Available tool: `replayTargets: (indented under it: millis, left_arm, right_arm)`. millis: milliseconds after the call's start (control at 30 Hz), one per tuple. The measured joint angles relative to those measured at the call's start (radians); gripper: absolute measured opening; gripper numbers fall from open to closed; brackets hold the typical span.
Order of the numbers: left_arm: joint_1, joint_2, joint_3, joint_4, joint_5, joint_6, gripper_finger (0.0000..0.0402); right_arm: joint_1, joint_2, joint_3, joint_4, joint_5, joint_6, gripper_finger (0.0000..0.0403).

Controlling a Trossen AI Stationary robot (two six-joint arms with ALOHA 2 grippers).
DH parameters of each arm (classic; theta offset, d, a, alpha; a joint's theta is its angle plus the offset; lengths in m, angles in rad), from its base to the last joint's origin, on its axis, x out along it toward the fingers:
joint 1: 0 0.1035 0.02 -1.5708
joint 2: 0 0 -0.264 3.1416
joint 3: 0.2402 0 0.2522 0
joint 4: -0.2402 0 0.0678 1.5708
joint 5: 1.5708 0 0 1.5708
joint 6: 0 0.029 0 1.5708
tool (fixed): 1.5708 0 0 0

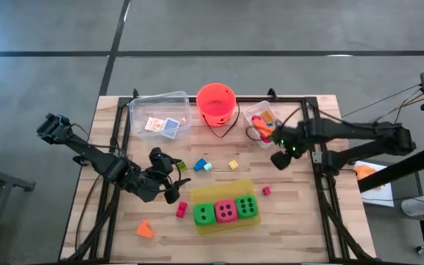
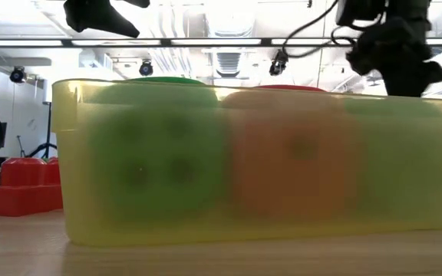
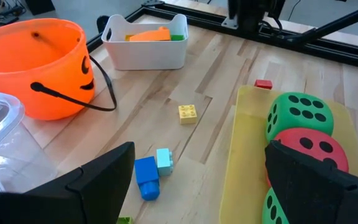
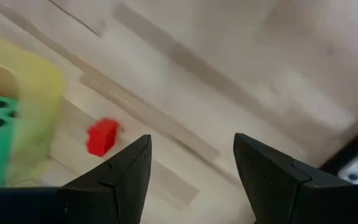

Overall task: Pick & Place Toys
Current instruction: Put the red game piece into the white bin

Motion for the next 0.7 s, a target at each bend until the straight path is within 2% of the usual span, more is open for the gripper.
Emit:
replayTargets:
  millis: [300,400,700]
  left_arm:
    - [0.0,0.0,0.0,0.0,0.0,0.0,0.0346]
    - [0.0,0.0,0.0,0.0,0.0,0.0,0.0346]
    - [0.0,0.0,0.0,0.0,0.0,0.001,0.0346]
  right_arm:
    - [0.263,0.066,-0.125,0.233,0.005,0.232,0.0223]
    - [0.336,0.097,-0.124,0.294,0.052,0.284,0.0223]
    - [0.441,0.243,-0.121,0.414,0.084,0.387,0.0223]
